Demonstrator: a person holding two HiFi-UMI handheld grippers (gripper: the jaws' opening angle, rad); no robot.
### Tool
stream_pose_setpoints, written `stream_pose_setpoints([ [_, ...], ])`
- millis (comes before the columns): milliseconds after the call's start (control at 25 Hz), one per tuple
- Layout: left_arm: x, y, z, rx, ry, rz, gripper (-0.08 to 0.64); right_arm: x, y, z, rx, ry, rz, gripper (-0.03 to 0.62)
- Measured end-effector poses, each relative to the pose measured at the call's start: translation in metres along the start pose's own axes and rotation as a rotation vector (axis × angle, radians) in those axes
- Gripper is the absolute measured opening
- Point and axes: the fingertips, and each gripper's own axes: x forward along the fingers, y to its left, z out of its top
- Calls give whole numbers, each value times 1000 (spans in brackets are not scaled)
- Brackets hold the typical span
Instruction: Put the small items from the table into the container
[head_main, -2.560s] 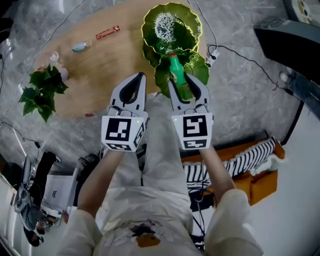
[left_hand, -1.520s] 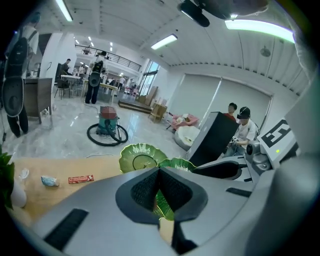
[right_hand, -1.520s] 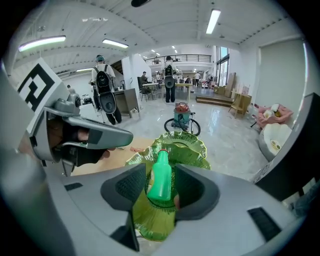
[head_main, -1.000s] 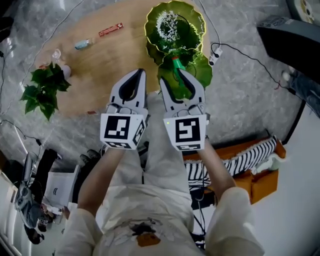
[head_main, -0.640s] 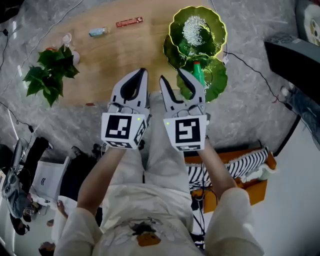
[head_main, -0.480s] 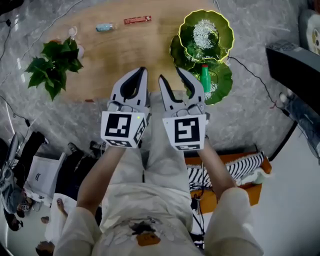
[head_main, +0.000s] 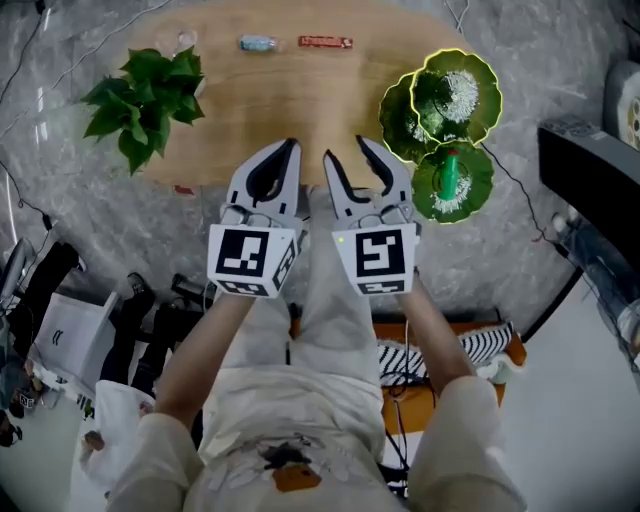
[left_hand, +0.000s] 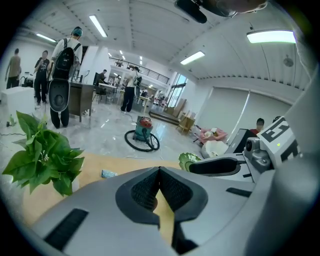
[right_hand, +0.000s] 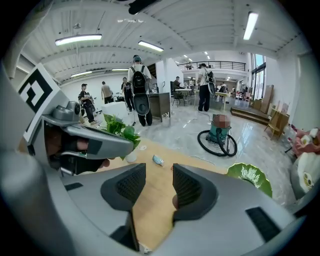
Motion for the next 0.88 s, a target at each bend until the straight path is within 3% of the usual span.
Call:
stream_pose_setpoints([
  [440, -48, 76, 10, -3, -7, -14, 0, 37, 71, 37, -23, -3, -22, 164],
  [880, -51, 117, 15, -10, -6, -2, 0, 70, 100, 45, -55, 24, 0, 164],
])
